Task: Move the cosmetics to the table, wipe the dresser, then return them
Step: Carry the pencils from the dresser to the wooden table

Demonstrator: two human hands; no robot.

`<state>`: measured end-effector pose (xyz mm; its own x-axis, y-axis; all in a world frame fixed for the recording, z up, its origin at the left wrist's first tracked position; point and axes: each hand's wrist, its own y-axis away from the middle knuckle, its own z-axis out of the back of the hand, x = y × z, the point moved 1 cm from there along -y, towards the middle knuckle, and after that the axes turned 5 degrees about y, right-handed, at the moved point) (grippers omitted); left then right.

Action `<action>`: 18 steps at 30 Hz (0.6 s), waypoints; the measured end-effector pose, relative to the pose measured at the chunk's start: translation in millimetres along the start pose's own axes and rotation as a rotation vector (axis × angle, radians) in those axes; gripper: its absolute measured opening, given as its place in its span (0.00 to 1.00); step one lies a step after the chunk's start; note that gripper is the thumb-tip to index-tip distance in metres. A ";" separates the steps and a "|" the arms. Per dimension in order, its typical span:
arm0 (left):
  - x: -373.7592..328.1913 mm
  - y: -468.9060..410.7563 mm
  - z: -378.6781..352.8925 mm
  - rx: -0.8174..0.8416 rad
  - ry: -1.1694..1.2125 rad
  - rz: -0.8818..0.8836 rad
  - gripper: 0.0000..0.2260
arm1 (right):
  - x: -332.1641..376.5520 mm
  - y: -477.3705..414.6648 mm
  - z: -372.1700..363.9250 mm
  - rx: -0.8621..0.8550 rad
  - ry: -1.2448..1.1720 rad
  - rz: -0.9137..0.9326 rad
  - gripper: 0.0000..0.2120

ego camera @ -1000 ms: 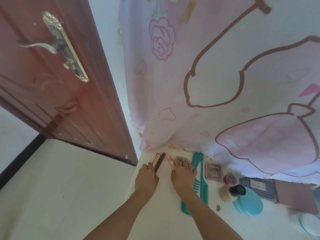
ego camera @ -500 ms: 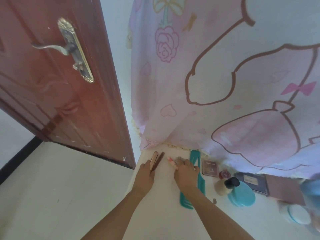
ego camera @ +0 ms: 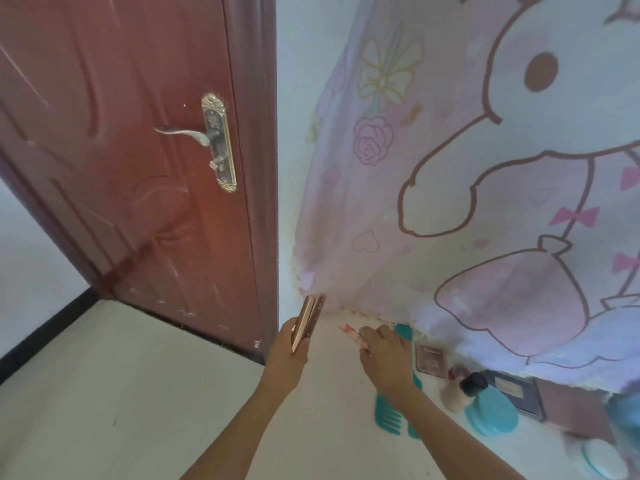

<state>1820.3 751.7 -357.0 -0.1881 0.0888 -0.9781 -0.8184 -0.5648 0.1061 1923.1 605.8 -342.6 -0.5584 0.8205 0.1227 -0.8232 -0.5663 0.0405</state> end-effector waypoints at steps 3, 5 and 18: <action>2.9 14.1 19.9 -0.072 0.079 0.050 0.12 | 20.3 0.7 0.1 -0.047 0.000 0.075 0.13; 3.3 26.3 33.7 -0.126 0.111 0.070 0.12 | 39.0 1.3 -1.6 -0.149 0.035 0.189 0.16; 22.8 257.3 123.0 -0.901 0.181 0.169 0.12 | 216.3 108.4 -28.1 -0.138 -0.166 1.033 0.19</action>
<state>1538.7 709.3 -330.0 -0.1166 -0.1390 -0.9834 -0.0439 -0.9885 0.1450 1710.2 724.1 -339.5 -0.9824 -0.0827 0.1677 0.0344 -0.9614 -0.2729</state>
